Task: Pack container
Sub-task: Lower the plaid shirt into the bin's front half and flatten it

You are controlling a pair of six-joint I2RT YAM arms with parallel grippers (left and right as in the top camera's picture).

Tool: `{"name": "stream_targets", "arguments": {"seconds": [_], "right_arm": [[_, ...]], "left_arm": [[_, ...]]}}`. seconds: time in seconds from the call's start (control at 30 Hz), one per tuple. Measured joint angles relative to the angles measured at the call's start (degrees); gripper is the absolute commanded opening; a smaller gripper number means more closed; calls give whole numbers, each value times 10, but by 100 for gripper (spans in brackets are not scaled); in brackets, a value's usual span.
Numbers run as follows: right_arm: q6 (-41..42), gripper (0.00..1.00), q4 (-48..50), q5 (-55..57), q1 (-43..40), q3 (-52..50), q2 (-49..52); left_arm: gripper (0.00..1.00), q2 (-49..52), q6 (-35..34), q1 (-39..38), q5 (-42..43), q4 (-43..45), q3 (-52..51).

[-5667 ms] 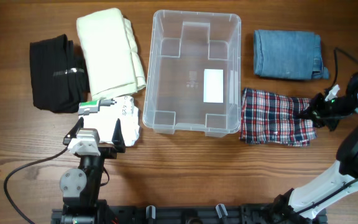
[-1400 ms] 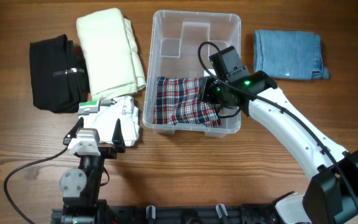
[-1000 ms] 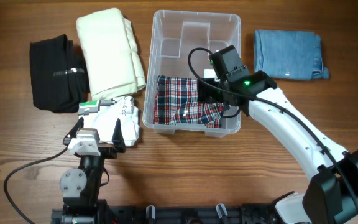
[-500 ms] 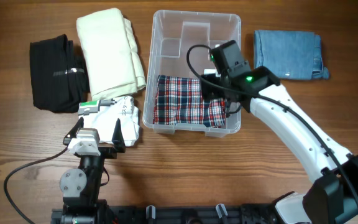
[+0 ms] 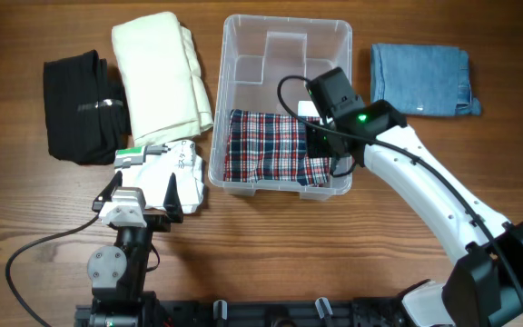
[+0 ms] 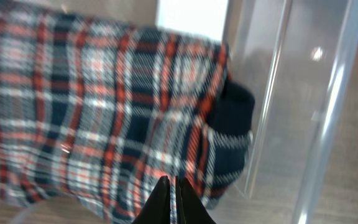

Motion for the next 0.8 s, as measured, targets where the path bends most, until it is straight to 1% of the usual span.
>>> {"name": "stream_targets", "arguments": {"seconds": [0.17,0.33,0.47,0.63,0.8], "right_arm": [[12,5,12,0,0,-36,3],[16,5,70,0,0,-84,11],[16,5,91,8,1,-101,17],[17,4,89,8,1,-101,17],[18,5,46,-3,1,-82,17]], "left_arm": [[100,0,0,0,0,0,0],[100,0,0,0,0,0,0],[100,0,0,0,0,0,0],[100,0,0,0,0,0,0],[100,0,0,0,0,0,0]]}}
